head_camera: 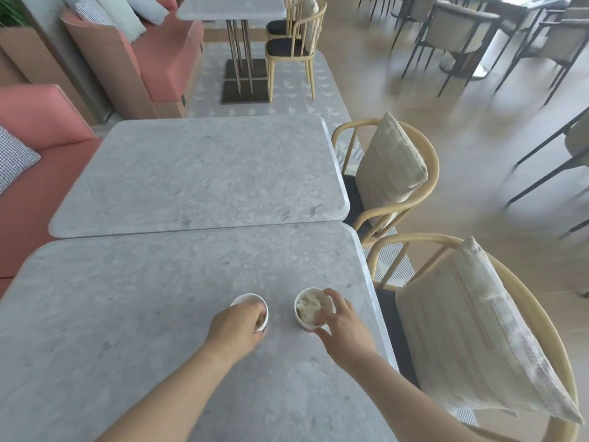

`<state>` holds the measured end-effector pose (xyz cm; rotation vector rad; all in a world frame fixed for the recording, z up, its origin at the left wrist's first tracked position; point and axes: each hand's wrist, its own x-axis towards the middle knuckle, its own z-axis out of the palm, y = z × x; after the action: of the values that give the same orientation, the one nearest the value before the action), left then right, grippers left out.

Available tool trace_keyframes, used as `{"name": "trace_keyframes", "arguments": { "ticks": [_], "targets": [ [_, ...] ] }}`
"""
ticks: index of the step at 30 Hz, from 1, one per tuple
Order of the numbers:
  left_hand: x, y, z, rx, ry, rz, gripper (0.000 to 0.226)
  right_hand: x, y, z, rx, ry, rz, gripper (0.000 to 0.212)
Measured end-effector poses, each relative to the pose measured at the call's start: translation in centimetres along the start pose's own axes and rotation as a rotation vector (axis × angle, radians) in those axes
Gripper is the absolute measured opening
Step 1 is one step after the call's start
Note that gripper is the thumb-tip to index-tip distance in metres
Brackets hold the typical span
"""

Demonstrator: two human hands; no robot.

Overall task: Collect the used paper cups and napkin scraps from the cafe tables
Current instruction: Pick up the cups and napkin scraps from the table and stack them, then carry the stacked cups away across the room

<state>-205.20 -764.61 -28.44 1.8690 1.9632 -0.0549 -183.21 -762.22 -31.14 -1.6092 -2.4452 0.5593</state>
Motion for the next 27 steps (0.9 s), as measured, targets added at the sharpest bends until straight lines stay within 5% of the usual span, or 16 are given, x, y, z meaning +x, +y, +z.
{"name": "trace_keyframes", "arguments": {
  "ticks": [12,17,27],
  "targets": [
    [1.9,1.9,0.3,-0.014,0.054,0.140,0.022,1.1,0.8,-0.2,-0.039,0.035,-0.178,0.025],
    [1.6,2.4,0.5,-0.036,0.081,0.097,0.016,1.8,0.8,-0.5,-0.022,0.124,-0.219,0.025],
    [-0.5,2.9,-1.0,-0.133,0.217,0.026,0.028,2.3,0.4,-2.5,0.214,0.009,-0.209,0.023]
  ]
}}
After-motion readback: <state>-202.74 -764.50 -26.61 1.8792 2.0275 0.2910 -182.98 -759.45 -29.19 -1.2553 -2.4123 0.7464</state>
